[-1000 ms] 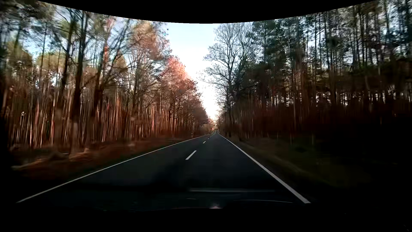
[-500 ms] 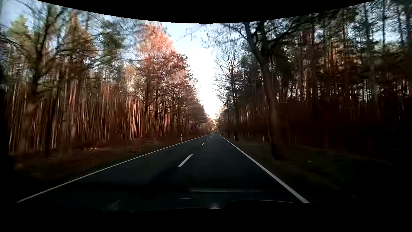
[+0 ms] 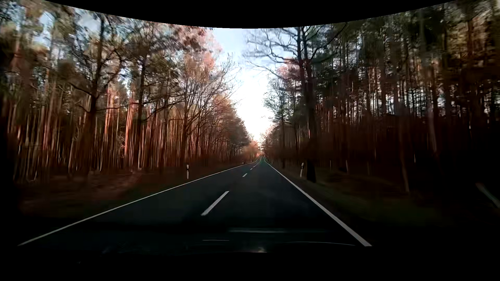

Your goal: Follow the waypoints while adhering to traffic rules and regulations

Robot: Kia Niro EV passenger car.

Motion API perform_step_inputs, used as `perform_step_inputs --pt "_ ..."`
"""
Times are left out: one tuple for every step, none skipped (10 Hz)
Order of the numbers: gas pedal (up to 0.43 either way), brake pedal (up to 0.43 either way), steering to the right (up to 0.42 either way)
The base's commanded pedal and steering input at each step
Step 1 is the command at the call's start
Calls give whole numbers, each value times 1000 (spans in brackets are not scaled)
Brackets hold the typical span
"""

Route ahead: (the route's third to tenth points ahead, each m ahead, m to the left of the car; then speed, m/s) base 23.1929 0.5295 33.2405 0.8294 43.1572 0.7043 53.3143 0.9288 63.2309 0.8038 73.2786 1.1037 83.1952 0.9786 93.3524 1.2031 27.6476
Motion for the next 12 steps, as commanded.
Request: perform_step_inputs --pt "248 0 0" --pt "248 0 0" --pt "240 0 0" --pt "240 0 0" --pt "240 0 0" --pt "240 0 0" --pt "228 0 0" --pt "228 0 0" --pt "228 0 0" --pt "220 0 0" --pt "220 0 0" --pt "220 0 0"
